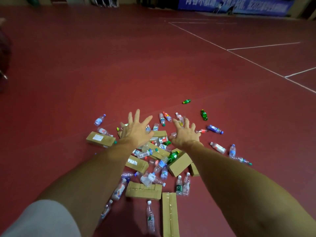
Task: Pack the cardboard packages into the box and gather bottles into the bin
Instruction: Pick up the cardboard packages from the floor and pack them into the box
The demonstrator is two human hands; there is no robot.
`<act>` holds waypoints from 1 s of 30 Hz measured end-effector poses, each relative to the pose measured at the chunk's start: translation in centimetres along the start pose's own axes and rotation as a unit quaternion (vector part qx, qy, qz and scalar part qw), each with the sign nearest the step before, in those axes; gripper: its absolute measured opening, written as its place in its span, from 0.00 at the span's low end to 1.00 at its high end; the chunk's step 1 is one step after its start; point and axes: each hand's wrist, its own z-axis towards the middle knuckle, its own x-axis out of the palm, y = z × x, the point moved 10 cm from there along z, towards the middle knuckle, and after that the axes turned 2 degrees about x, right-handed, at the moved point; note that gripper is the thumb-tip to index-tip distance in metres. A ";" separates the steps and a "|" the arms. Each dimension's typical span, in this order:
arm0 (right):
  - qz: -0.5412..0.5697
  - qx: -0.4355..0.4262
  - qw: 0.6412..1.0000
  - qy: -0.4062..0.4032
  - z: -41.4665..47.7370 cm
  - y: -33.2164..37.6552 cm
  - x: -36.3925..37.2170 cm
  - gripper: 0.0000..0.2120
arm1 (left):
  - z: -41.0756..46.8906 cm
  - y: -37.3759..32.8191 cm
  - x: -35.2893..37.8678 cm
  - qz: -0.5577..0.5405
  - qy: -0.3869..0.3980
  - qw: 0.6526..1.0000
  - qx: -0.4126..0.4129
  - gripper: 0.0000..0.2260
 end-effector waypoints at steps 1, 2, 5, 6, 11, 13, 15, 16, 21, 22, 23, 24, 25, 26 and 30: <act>0.002 -0.007 1.000 0.004 0.7 0.1 0.3 0.37 | 0.5 -0.1 0.5 0.001 0.002 1.000 -0.003 0.30; 0.003 -0.014 1.000 0.008 1.4 0.1 0.8 0.37 | 1.0 -0.3 1.1 -0.001 0.002 1.000 -0.007 0.30; -0.004 -0.036 0.999 0.025 3.7 -0.1 3.2 0.38 | 2.4 -0.5 3.7 -0.007 0.004 1.000 -0.024 0.29; -0.012 -0.044 0.998 0.037 4.6 -0.3 4.6 0.38 | 3.1 -0.6 5.0 -0.005 0.012 0.999 -0.031 0.29; -0.024 -0.088 0.995 0.032 11.2 -1.5 13.4 0.37 | 9.1 0.0 13.6 -0.034 -0.008 0.997 -0.069 0.29; -0.039 -0.100 0.994 0.035 13.4 -2.5 17.9 0.37 | 11.0 0.3 18.4 -0.052 -0.004 0.996 -0.073 0.30; -0.045 -0.090 0.994 0.029 15.5 -4.3 22.4 0.37 | 12.4 0.8 23.3 -0.054 -0.015 0.996 -0.070 0.29; -0.049 -0.088 0.995 0.024 16.7 -5.0 24.7 0.37 | 13.1 1.3 25.8 -0.051 -0.019 0.996 -0.068 0.29; -0.041 -0.094 0.995 0.006 21.4 -5.8 37.9 0.37 | 15.3 5.3 40.7 -0.030 -0.020 0.998 -0.055 0.30; -0.034 -0.099 0.994 0.005 22.1 -5.5 41.0 0.37 | 15.6 6.4 44.1 -0.025 -0.015 0.998 -0.056 0.30; -0.028 -0.104 0.994 0.006 22.8 -5.2 44.3 0.37 | 15.8 7.4 47.5 -0.021 -0.007 0.998 -0.057 0.29; -0.025 -0.109 0.994 0.010 23.2 -5.0 47.9 0.38 | 15.7 8.4 51.2 -0.018 0.004 0.998 -0.057 0.30; -0.023 -0.115 0.993 0.014 23.5 -4.8 51.4 0.38 | 15.7 9.3 54.6 -0.019 0.014 0.998 -0.055 0.30; -0.016 -0.120 0.992 0.016 23.8 -4.8 54.7 0.39 | 15.7 10.2 57.7 -0.020 0.022 0.998 -0.054 0.31; 0.017 -0.112 0.993 0.038 24.0 -6.1 65.4 0.40 | 15.7 12.8 66.6 0.029 0.057 0.997 -0.053 0.31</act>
